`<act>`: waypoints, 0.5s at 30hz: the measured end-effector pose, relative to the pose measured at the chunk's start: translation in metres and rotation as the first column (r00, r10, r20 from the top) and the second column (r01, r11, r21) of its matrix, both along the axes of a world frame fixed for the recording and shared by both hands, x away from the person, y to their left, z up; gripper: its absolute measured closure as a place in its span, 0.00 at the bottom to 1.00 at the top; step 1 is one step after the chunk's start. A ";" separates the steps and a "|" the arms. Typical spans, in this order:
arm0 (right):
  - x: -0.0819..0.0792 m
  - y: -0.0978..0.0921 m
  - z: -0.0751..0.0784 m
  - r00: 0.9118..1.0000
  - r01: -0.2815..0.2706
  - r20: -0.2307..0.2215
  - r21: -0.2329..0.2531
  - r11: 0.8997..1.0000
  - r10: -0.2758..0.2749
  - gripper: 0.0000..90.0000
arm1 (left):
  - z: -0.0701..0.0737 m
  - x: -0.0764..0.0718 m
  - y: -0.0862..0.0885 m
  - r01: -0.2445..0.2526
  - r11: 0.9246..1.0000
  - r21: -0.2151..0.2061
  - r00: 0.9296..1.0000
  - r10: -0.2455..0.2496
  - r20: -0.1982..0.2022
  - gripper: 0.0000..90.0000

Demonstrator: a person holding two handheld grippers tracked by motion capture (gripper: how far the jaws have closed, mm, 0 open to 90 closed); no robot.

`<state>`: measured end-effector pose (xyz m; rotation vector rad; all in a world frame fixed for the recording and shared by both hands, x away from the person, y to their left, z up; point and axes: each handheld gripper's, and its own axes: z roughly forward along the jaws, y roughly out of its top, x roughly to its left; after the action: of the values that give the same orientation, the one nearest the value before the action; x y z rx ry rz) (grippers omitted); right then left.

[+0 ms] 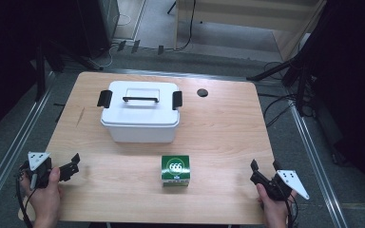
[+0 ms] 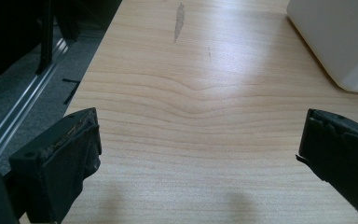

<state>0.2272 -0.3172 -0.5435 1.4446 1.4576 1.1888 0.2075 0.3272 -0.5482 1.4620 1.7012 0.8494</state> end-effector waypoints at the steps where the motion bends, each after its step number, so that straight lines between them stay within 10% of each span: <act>1: 0.000 0.001 0.000 1.000 -0.003 -0.001 -0.011 1.000 0.003 0.20 | 0.000 0.000 0.000 -0.002 1.000 0.004 1.000 0.002 0.002 0.00; 15: 0.002 0.020 0.012 0.996 -0.090 -0.011 0.018 0.996 0.090 0.48 | 0.011 0.009 -0.027 0.014 1.000 0.022 1.000 -0.014 0.014 0.05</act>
<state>0.2287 -0.2970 -0.5314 1.4129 1.5377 1.2526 0.2168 0.3003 -0.5371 1.4777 1.6745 0.8709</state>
